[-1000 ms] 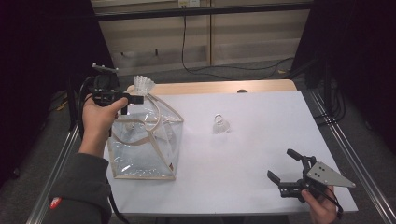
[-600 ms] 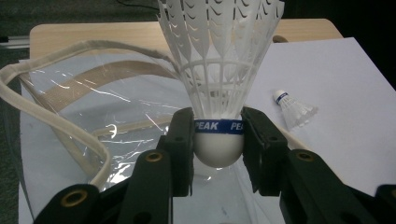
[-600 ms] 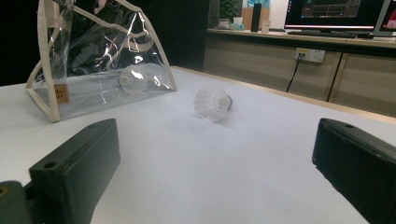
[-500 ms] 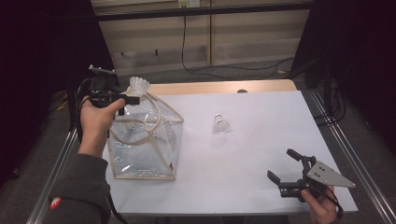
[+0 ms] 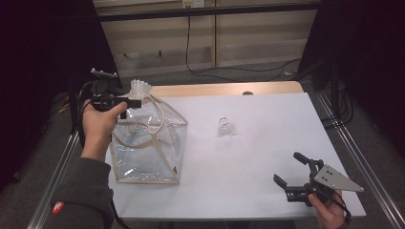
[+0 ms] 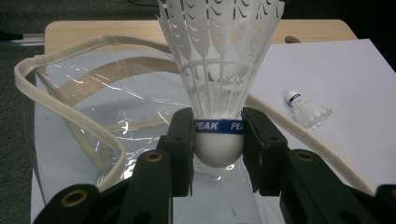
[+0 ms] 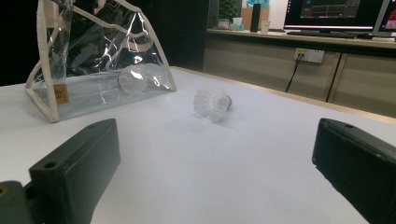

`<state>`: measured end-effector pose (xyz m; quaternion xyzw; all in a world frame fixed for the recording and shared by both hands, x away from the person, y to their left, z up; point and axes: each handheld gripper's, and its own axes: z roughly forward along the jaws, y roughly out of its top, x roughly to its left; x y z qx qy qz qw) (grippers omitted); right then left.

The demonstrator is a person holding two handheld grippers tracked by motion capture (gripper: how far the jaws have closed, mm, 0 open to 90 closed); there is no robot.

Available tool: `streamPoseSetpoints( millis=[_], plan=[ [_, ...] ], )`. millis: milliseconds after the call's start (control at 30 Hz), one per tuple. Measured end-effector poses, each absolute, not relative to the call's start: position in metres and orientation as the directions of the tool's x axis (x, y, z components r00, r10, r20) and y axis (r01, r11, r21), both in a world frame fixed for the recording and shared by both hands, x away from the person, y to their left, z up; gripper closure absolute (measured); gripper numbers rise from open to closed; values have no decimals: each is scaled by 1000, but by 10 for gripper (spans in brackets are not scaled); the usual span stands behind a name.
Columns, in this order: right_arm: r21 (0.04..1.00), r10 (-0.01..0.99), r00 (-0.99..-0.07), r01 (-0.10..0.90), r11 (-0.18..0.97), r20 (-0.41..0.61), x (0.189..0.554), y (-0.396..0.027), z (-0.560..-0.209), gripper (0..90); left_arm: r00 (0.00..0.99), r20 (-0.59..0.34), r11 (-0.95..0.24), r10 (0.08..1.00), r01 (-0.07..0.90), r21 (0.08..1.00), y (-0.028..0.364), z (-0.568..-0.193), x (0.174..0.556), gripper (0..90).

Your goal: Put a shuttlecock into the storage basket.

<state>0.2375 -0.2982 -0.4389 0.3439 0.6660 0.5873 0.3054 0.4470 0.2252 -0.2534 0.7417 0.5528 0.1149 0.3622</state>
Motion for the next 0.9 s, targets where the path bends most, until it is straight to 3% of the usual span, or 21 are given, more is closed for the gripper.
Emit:
streamPoseSetpoints(
  millis=[900],
  plan=[
    [992,816,-578,99,76,-5,238,-298,-439,7,329,-222,-112,918,751,651,233,-264,449,657]
  ],
)
